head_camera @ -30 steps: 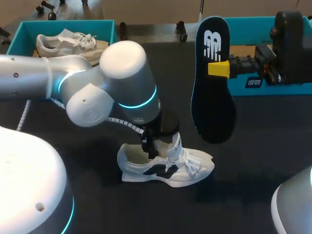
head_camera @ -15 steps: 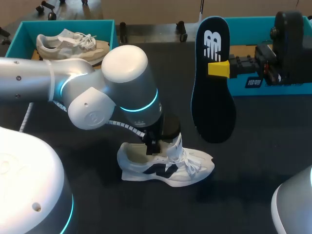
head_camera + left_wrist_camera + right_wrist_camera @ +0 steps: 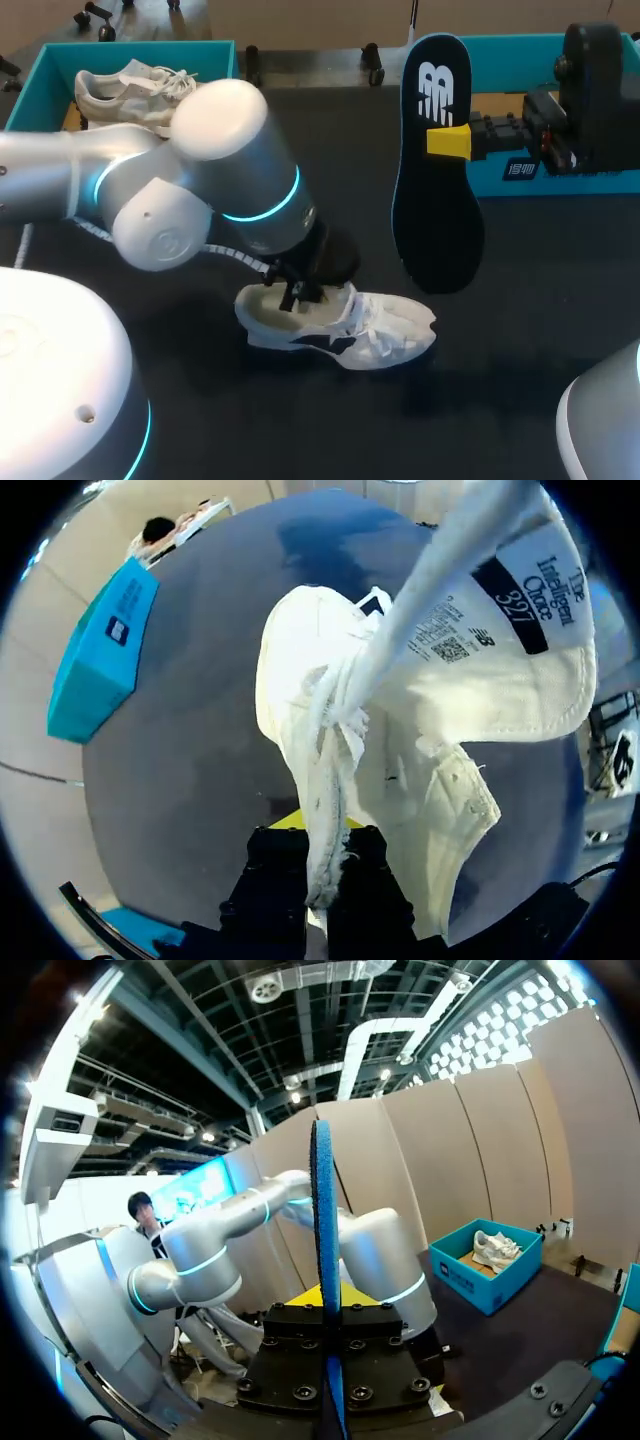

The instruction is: Take the shoe out of the shoebox, open the shoe tongue, remove and reinsert the insole, then place the shoe into the shoebox

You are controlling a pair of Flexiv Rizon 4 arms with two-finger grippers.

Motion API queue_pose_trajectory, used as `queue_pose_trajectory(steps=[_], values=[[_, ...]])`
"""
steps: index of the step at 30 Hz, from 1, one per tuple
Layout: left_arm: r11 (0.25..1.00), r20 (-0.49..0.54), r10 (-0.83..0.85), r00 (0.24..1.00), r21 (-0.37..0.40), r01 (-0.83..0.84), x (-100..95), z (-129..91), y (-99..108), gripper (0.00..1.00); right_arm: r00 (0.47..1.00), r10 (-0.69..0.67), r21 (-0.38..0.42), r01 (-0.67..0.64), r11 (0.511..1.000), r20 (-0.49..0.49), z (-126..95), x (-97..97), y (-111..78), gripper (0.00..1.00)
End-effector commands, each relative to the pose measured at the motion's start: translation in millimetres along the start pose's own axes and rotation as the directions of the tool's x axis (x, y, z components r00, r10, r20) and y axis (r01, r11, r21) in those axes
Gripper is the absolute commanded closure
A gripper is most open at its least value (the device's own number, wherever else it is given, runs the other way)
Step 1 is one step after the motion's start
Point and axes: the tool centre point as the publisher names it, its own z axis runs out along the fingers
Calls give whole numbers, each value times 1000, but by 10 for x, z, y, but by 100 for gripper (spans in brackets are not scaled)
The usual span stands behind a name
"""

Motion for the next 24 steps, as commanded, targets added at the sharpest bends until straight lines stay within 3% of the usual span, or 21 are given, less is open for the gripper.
queue_pose_trajectory(steps=[1,6,8,19,24], values=[[988,58,153,987,28,-155,133,-291,58,100,1000,2,3,-2,1000,0,26,-14,8,100],[884,117,444,888,106,-456,165,-446,88,100,1000,2,3,-2,1000,0,26,-14,8,100],[871,131,451,883,153,-467,125,-503,94,100,1000,2,3,-2,1000,0,26,-14,8,100],[871,131,451,883,153,-467,125,-503,94,100,1000,2,3,-2,1000,0,26,-14,8,100],[753,151,648,746,15,-657,84,-577,151,100,1000,2,3,-2,1000,0,26,-14,8,100]])
